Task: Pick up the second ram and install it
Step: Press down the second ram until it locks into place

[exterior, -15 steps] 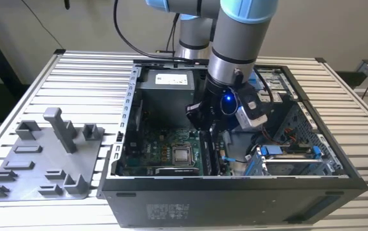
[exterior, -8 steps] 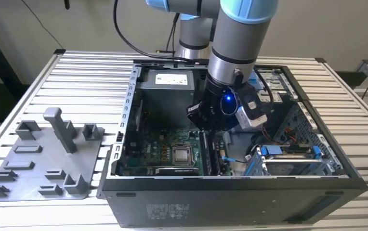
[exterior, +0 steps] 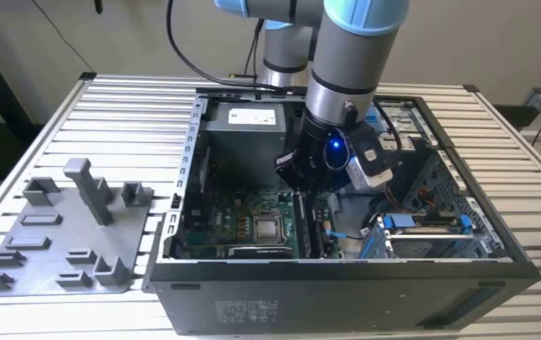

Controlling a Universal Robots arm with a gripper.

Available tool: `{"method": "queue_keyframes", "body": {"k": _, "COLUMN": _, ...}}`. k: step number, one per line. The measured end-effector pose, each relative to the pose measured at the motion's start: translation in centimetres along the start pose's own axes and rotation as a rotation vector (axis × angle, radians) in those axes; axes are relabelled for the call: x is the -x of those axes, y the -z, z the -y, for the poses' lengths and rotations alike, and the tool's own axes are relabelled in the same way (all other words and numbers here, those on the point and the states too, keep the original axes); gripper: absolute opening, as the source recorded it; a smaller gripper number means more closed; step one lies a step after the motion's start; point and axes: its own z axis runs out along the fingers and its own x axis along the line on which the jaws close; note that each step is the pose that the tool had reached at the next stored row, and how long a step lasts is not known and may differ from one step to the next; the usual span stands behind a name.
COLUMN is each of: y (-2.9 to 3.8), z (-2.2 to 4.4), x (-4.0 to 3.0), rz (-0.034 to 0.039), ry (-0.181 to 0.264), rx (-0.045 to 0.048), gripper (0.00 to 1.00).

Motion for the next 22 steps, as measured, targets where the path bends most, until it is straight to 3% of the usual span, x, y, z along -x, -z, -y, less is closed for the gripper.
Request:
{"method": "queue_keyframes", "body": {"k": 14, "y": 0.0, "z": 0.0, "x": 0.0, "rz": 0.0001, "ry": 0.008, "rx": 0.0068, "gripper": 0.11}}
{"method": "queue_keyframes", "body": {"k": 22, "y": 0.0, "z": 0.0, "x": 0.0, "rz": 0.0025, "ry": 0.12, "rx": 0.0032, "gripper": 0.11}}
